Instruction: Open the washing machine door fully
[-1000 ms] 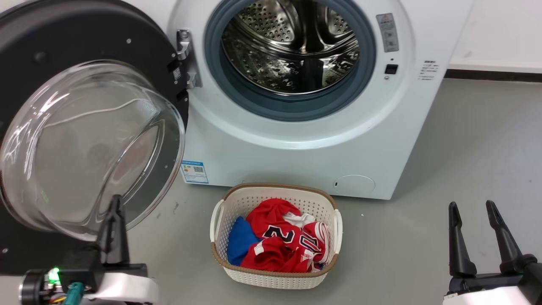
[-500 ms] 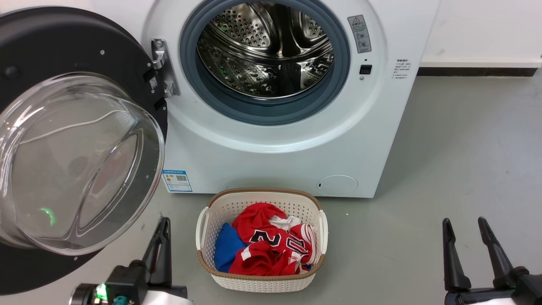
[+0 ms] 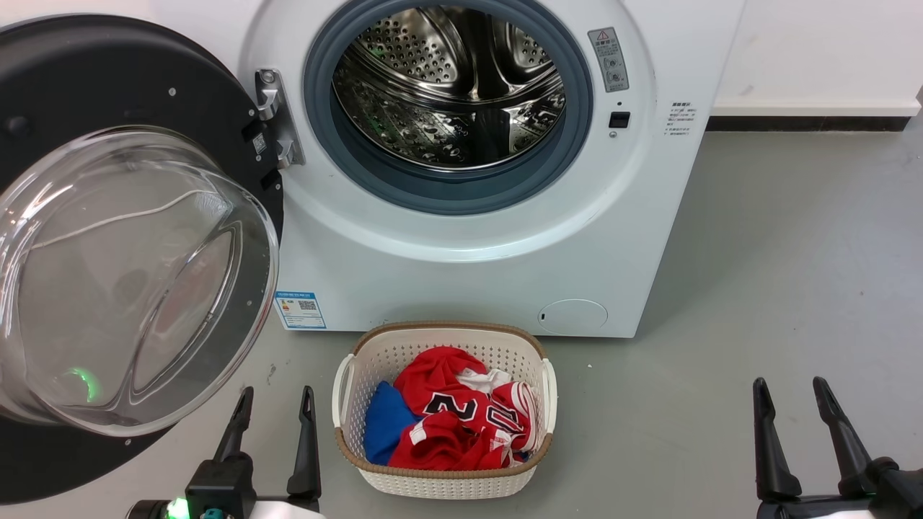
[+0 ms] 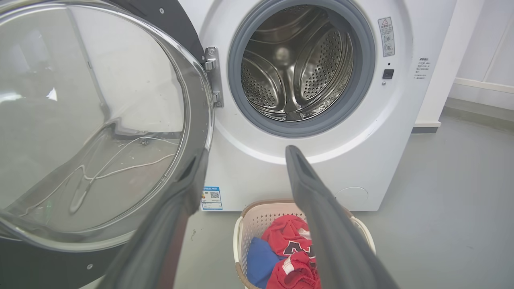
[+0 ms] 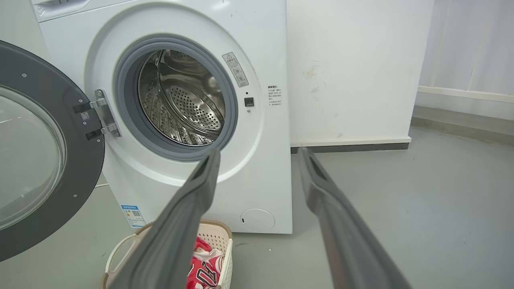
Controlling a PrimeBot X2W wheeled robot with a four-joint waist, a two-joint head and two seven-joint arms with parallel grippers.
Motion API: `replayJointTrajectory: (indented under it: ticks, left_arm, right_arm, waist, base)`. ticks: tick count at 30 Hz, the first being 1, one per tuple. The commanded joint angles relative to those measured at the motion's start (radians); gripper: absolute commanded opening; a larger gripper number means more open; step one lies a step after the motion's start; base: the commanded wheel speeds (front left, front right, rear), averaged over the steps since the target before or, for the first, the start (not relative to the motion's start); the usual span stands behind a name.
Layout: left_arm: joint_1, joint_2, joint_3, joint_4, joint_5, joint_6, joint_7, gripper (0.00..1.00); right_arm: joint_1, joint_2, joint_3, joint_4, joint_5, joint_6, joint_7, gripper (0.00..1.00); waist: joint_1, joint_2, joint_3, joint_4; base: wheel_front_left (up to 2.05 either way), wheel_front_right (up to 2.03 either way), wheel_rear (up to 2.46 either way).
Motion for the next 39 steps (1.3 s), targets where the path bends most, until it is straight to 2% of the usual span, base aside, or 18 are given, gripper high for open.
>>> replayJointTrajectory:
  ticks: [1,16,17,22,39]
  left_arm:
    - [-0.011,-0.001,-0.002,0.002,-0.005,0.007,0.002,1.0]
    - [-0.018,-0.001,-0.001,0.019,0.01,0.011,0.002,1.0]
    - [-0.01,0.0,0.0,0.016,0.005,0.008,0.0,0.0]
    - [0.007,0.0,0.004,0.061,-0.01,0.006,0.005,0.0]
    - [-0.042,0.0,0.035,0.081,-0.356,-0.029,0.088,0.0]
  right_arm:
    - [0.01,0.002,0.0,0.002,0.003,0.0,-0.002,1.0]
    - [0.001,0.002,0.008,0.006,0.006,0.0,-0.002,1.0]
    - [-0.001,0.0,0.007,0.006,0.002,0.0,0.0,0.0]
    - [0.01,0.0,0.009,0.045,0.015,0.0,0.003,0.0]
    - [-0.057,-0.019,0.019,0.098,0.36,0.0,0.067,0.0]
  waist:
    - [0.0001,0.0,0.0,0.001]
    - [0.0001,0.0,-0.003,0.004]
    - [0.0001,0.0,-0.003,0.004]
    - [0.0002,0.0,-0.003,0.004]
    - [0.0002,0.0,0.002,0.001]
  base:
    - [0.0,0.0,0.0]
    - [0.0,0.0,0.0]
    - [0.0,0.0,0.0]
    - [0.0,0.0,0.0]
    - [0.0,0.0,0.0]
